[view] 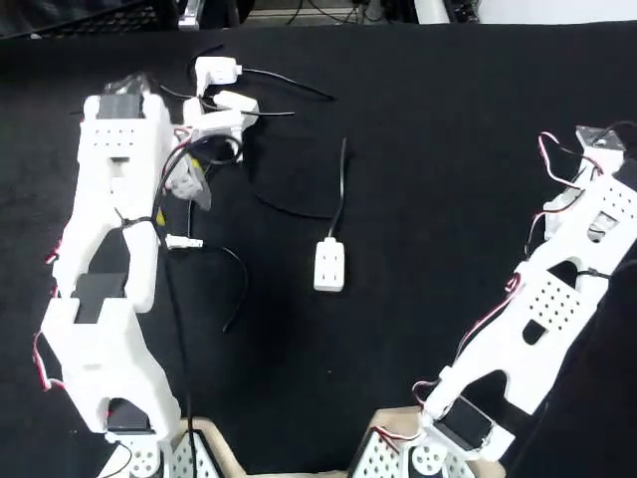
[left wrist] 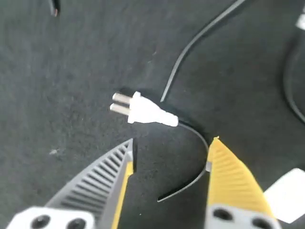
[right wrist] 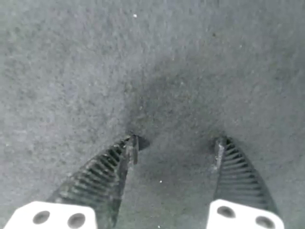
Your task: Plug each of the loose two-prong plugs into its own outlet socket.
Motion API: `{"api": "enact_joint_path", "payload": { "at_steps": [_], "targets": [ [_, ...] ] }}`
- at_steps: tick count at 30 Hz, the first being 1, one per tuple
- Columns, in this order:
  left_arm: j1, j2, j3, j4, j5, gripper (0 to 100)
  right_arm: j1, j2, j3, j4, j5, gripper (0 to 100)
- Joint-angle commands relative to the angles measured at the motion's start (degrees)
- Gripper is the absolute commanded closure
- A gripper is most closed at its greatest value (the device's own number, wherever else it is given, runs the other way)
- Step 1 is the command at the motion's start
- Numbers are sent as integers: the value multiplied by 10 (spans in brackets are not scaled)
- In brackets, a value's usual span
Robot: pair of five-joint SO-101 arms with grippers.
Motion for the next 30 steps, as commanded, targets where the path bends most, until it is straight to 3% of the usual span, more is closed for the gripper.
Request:
{"api": "enact_joint_path", "payload": {
  "at_steps": [1,7,14,19,23,30],
  "targets": [
    [-7,-28,49,-31,51,755,-42,25,6,17,4,744],
    [-7,-30,97,-39,125,755,-42,25,6,17,4,744],
    [-7,-25,101,-43,149,755,-46,26,6,17,4,744],
    [-19,-25,149,-105,223,777,-54,27,10,17,4,744],
    [-23,-25,194,-168,240,843,-55,44,6,16,4,744],
    [-26,-25,244,-237,284,844,-55,78,6,-11,4,744]
  ]
}}
